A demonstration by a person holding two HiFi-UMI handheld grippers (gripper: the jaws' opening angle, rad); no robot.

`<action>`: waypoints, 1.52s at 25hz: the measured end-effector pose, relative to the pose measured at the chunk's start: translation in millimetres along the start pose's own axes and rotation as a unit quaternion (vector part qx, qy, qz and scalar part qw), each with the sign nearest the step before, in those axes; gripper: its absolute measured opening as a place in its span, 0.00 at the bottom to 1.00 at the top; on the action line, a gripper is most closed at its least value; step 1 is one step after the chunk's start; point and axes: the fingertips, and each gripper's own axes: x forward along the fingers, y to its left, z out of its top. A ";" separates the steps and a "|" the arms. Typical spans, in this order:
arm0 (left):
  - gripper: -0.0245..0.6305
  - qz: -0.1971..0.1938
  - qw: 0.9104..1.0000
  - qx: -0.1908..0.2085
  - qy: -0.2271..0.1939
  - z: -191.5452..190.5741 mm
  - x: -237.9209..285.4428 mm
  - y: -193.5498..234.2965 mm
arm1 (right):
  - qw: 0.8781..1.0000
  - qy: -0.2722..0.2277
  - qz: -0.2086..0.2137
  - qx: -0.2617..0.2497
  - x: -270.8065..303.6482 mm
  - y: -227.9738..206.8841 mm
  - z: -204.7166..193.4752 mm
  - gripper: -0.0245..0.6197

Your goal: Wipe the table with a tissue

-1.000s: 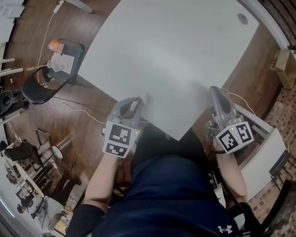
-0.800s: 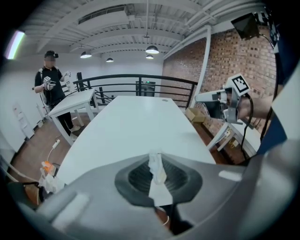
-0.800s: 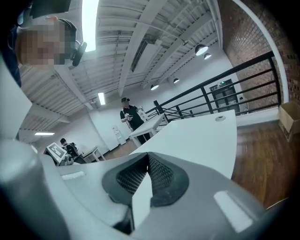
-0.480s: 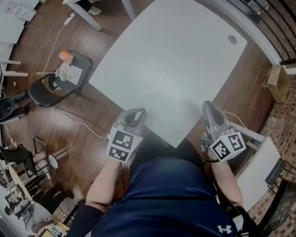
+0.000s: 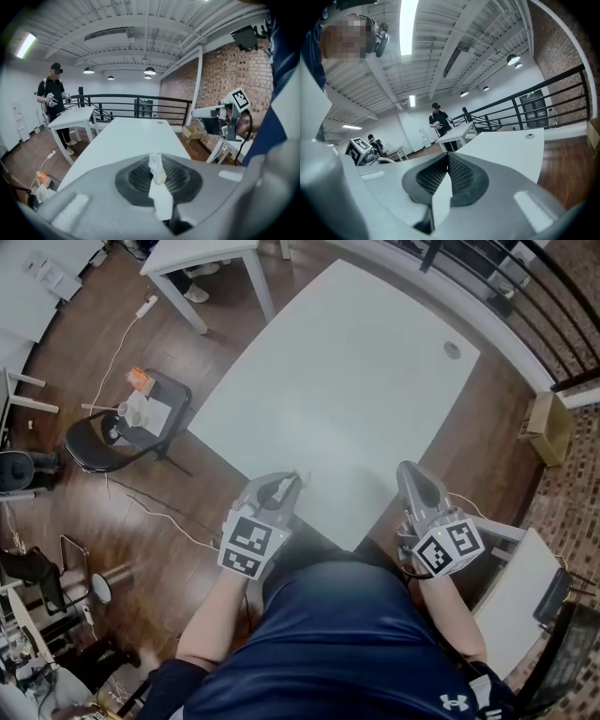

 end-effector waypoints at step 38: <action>0.07 -0.049 0.990 -0.068 -0.112 78.2 -9.4 -7.9 | 0.994 -0.043 0.003 -0.103 -7.3 35.3 40.0 0.05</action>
